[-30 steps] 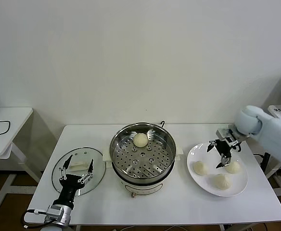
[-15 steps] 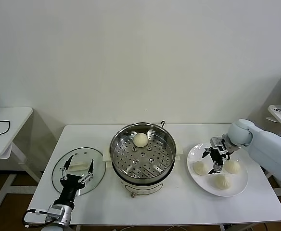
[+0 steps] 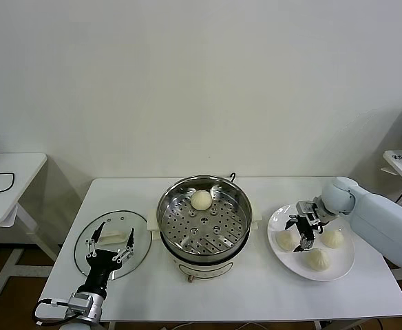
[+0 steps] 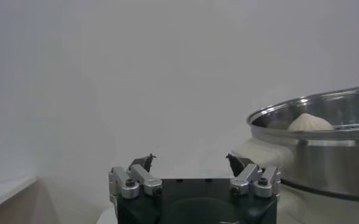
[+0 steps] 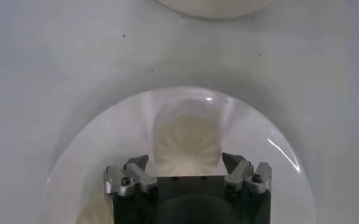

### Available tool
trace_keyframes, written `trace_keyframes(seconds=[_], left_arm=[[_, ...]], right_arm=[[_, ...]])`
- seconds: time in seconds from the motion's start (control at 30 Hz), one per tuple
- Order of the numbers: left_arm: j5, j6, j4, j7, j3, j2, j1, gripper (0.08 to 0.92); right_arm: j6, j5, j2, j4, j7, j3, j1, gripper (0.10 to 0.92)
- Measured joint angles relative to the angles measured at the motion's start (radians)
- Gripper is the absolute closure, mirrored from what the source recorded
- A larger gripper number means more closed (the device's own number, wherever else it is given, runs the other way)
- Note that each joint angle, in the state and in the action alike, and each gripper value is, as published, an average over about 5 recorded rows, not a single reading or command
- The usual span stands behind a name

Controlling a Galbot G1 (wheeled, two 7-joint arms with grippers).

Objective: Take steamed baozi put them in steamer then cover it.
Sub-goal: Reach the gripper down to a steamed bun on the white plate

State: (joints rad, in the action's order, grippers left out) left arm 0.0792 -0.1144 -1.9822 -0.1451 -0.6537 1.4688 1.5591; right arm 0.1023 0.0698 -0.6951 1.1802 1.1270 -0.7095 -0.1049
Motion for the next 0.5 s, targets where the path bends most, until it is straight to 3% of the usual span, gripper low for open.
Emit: trace_keyframes(seconds=[0.17,0.5], left_arm=[[0.001,-0.001,-0.001,0.000,-0.002,0.002,0.002,0.177],[0.002,-0.002,0.001,0.001,0.000,0.004,0.000,0.177]], right_arm=[[0.001,0.007,-0.007,-0.005,-0.001,0.006,-0.007,0.219],[0.001,0.016,-0.009,-0.007,-0.001,0.017,-0.013,0.335]])
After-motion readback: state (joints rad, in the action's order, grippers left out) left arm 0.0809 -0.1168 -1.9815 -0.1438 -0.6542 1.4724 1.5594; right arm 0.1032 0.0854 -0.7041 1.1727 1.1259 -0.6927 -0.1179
